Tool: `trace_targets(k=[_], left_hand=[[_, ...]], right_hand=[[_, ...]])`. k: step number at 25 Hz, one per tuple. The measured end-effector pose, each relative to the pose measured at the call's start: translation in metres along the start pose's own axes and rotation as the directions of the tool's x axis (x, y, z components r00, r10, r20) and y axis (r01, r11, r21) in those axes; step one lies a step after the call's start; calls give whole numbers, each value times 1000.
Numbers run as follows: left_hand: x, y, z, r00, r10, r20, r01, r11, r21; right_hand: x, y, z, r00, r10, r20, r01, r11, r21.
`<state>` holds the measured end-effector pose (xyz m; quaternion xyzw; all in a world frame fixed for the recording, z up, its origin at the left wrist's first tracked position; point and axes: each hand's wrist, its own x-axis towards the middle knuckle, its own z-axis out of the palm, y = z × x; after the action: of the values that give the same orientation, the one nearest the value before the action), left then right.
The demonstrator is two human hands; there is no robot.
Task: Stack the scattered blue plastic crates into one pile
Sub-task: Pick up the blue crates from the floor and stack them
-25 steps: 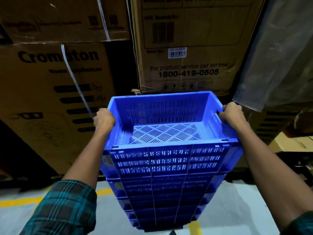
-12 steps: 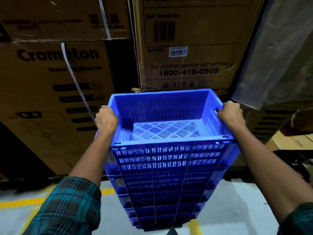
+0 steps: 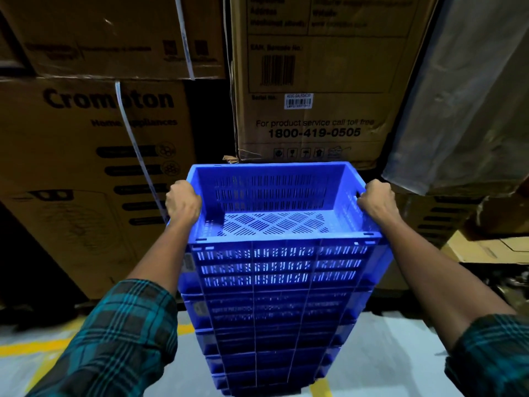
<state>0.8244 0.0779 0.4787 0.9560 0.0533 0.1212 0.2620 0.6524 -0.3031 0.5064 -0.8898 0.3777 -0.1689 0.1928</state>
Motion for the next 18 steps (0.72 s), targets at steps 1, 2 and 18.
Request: trace_targets(k=[1,2,18], left_hand=[[-4,1,-3,1000,29,-9,-29,1000,9],[-7,5,-7,995,89,-41,-88,995,38],[-130,34,-4,496,829,258,-857,515,-9]], right_hand=[[0,1,-2,1000,0,6,0,1000,21],[-1,2,-4,1000,-1,-7,1,999,37],[-119,21,23,863,-502,-58,502,865,-25]])
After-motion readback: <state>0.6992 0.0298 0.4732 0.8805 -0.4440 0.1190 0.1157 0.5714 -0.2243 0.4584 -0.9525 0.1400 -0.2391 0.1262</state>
